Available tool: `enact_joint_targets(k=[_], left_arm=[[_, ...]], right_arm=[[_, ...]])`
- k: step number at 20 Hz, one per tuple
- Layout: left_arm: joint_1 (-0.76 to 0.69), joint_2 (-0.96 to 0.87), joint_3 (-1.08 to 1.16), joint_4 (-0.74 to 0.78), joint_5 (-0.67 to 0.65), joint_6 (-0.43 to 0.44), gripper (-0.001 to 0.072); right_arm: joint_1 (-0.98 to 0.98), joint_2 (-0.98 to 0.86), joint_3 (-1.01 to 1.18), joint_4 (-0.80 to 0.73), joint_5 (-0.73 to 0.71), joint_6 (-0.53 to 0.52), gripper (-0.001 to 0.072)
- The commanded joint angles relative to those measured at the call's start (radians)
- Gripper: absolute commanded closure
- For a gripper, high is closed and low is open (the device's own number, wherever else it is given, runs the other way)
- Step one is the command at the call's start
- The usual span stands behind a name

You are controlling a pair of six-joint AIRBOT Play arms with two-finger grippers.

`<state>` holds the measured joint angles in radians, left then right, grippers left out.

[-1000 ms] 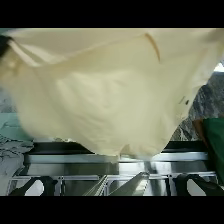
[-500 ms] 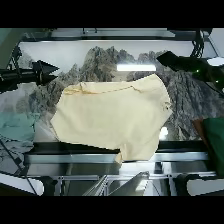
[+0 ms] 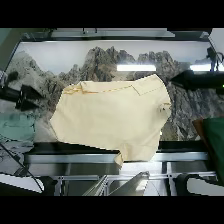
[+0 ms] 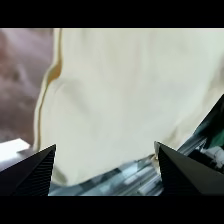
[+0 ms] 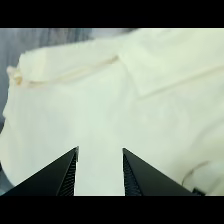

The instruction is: Fold the shirts.

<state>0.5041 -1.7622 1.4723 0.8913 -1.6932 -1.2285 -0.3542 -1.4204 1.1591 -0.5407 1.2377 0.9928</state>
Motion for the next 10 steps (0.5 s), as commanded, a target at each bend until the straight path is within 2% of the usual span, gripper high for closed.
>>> enact_joint_targets(k=[1,4,6,8,10], left_arm=[[0.01,0.112,-0.304,0.218,0.007,0.003,0.0019],[0.019,0.14,-0.435,0.249,0.048,0.034,0.0021],[0.021,0.138,-0.463,0.292,0.092,0.035,0.002],[0.018,0.138,-0.475,0.272,0.174,0.056,0.0021],[0.003,0.138,-0.474,0.207,0.23,0.113,0.0021]], right_arm=[[-0.02,0.187,-0.29,-0.047,0.056,0.034,0.039],[-0.021,0.345,-0.481,-0.079,0.013,0.122,0.0391],[-0.02,0.425,-0.555,-0.206,0.012,0.217,0.039],[-0.02,0.489,-0.614,-0.297,0.008,0.298,0.039],[-0.02,0.537,-0.663,-0.377,0.018,0.401,0.0389]])
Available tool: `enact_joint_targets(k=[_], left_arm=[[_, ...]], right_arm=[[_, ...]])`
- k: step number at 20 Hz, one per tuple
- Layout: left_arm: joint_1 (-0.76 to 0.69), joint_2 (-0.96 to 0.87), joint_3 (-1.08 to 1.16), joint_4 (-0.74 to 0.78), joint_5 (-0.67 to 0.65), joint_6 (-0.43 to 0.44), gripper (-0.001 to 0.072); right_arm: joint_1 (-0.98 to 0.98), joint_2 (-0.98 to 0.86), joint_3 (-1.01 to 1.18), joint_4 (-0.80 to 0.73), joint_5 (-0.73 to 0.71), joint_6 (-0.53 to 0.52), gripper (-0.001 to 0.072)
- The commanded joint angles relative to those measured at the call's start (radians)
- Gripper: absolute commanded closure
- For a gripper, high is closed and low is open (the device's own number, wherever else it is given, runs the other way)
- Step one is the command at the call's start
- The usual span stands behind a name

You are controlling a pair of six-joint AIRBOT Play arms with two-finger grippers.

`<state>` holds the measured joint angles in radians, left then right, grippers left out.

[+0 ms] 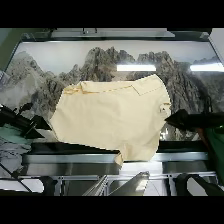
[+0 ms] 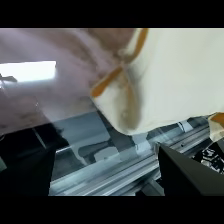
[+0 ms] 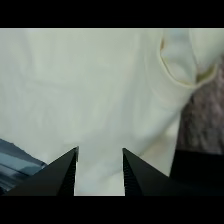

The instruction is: Fold the shirts.

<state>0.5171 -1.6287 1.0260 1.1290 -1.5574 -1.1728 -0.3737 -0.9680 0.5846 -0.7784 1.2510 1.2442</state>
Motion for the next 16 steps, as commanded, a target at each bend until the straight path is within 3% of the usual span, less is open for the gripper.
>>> enact_joint_targets(k=[1,3,4,5,8,12,14,16], left_arm=[[-0.018,0.005,-0.028,-0.042,0.109,0.07,0.0021],[-0.031,0.005,-0.028,-0.04,0.127,0.077,0.0021],[-0.031,0.005,-0.028,-0.042,0.133,0.077,0.0021],[-0.031,0.005,-0.028,-0.048,0.139,0.087,0.0021],[-0.03,0.005,-0.028,-0.057,0.139,0.096,0.0021],[-0.03,0.005,-0.028,-0.058,0.139,0.095,0.0021],[-0.03,0.005,-0.028,-0.058,0.136,0.095,0.0021],[-0.03,0.005,-0.028,-0.058,0.126,0.095,0.0021]], right_arm=[[-0.001,0.097,-0.114,-0.182,0.012,0.191,0.0388],[0.0,0.107,-0.185,-0.2,0.002,0.217,0.0381],[0.0,0.105,-0.228,-0.168,-0.038,0.216,0.0264],[0.0,0.097,-0.265,-0.123,-0.083,0.212,0.0193],[0.015,0.032,-0.355,0.045,-0.212,0.118,0.0332],[0.124,-0.14,-0.364,0.18,-0.319,0.016,0.0341],[0.185,-0.232,-0.364,0.267,-0.352,-0.07,0.0425],[0.211,-0.29,-0.363,0.373,-0.361,-0.184,0.043]])
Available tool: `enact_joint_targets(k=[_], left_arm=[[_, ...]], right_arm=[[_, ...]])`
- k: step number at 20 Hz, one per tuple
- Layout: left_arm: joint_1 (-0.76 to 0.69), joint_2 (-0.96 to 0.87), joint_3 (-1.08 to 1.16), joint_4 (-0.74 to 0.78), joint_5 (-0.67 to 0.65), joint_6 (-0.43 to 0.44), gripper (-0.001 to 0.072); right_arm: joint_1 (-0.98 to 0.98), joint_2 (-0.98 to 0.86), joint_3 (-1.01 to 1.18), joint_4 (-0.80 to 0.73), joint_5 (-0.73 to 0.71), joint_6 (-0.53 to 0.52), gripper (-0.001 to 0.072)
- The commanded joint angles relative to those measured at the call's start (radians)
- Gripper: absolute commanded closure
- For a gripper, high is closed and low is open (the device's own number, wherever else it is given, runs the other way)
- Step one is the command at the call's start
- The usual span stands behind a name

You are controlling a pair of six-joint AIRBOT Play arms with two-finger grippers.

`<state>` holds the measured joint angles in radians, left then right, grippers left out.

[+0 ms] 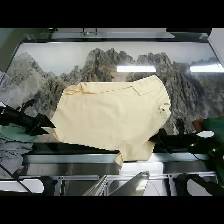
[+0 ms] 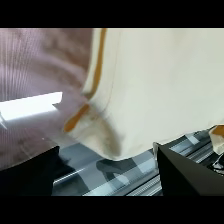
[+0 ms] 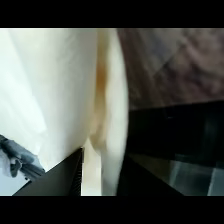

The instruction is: Fold the shirts.

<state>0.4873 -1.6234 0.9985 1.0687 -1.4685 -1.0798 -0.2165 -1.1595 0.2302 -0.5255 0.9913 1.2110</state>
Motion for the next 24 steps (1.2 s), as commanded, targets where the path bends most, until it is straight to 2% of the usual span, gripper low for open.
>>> enact_joint_targets(k=[1,2,3,6,13,17,21,24], left_arm=[[0.0,0.0,0.0,0.003,0.031,0.002,0.0021],[0.0,0.0,0.0,0.003,0.029,0.002,0.0021],[0.0,0.0,0.0,0.003,0.028,0.002,0.0021],[0.0,0.0,0.0,0.003,0.021,0.002,0.0021],[-0.001,0.0,-0.001,0.0,0.026,-0.013,0.0021],[-0.001,0.0,-0.002,-0.008,-0.013,-0.032,0.0021],[-0.006,0.0,-0.064,-0.083,-0.072,-0.027,0.0021],[-0.042,-0.001,-0.133,-0.037,-0.001,-0.017,0.0021]], right_arm=[[0.051,-0.103,-0.007,0.154,-0.093,-0.195,0.0526],[0.051,-0.096,-0.005,0.154,-0.092,-0.202,0.0639],[0.05,-0.084,-0.004,0.148,-0.084,-0.202,0.069],[0.003,-0.021,0.013,0.072,-0.05,-0.185,0.0691],[-0.327,0.153,0.044,-0.165,0.024,-0.055,0.0691],[-0.355,0.184,0.044,-0.254,0.044,0.01,0.0691],[-0.354,0.183,0.044,-0.252,0.069,-0.008,0.0691],[-0.354,0.183,0.044,-0.22,0.07,-0.039,0.0691]])
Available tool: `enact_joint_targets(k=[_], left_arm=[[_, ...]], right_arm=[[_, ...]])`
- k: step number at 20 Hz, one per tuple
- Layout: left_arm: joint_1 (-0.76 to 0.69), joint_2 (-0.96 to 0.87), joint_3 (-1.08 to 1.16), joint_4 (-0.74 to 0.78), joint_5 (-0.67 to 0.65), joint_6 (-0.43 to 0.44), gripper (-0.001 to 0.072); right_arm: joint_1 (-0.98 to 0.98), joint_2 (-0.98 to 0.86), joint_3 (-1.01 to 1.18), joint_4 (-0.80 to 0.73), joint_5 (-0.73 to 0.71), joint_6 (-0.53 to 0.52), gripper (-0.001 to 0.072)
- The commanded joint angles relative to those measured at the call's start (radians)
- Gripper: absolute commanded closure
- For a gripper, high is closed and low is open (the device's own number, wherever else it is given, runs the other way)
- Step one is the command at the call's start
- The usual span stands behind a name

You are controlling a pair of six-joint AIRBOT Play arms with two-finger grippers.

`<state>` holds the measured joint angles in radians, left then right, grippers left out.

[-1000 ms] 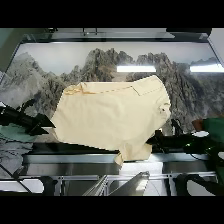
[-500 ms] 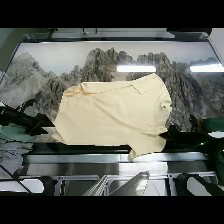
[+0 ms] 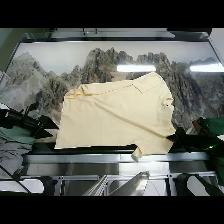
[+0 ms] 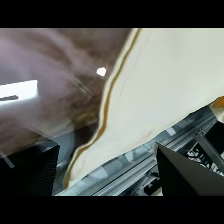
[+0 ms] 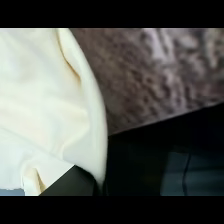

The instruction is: Fold the shirts.

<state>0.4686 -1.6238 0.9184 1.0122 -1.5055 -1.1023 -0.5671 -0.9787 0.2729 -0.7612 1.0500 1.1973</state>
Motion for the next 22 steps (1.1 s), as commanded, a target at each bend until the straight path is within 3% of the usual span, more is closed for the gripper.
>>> enact_joint_targets(k=[1,2,3,4,5,7,8,13,16,19,22], left_arm=[[-0.041,0.0,-0.065,0.005,0.051,0.009,0.0021],[-0.065,0.0,-0.071,-0.003,0.051,0.023,0.0023],[-0.091,0.0,-0.074,-0.002,0.038,0.031,0.0116],[-0.116,0.0,-0.074,0.003,0.016,0.047,0.0318],[-0.138,0.0,-0.073,0.008,0.005,0.058,0.0431],[-0.179,0.0,-0.073,0.008,0.03,0.059,0.0504],[-0.195,0.0,-0.074,0.009,0.046,0.07,0.0666],[-0.19,0.0,-0.073,0.007,0.019,0.089,0.0681],[-0.117,0.004,-0.074,-0.056,-0.072,0.071,0.0683],[-0.054,0.095,-0.073,-0.36,-0.179,0.13,0.0689],[-0.022,0.305,-0.064,-0.786,-0.356,0.194,0.0688]], right_arm=[[-0.003,0.003,0.001,0.035,0.015,-0.039,0.0691],[-0.003,0.003,0.001,0.059,0.021,-0.05,0.0691],[-0.003,0.003,0.001,0.071,0.024,-0.054,0.0691],[-0.003,0.003,0.001,0.085,0.025,-0.071,0.0691],[-0.003,0.003,0.001,0.091,0.026,-0.073,0.0691],[-0.003,0.002,0.001,0.092,0.028,-0.077,0.069],[-0.003,0.001,0.001,0.092,0.028,-0.077,0.069],[-0.003,-0.001,0.001,0.092,0.033,-0.076,0.0691],[-0.003,0.002,0.008,0.102,0.086,-0.088,0.0693],[-0.004,0.038,0.093,0.263,0.283,-0.196,0.0693],[-0.005,0.175,0.282,0.496,0.477,-0.19,0.0692]])
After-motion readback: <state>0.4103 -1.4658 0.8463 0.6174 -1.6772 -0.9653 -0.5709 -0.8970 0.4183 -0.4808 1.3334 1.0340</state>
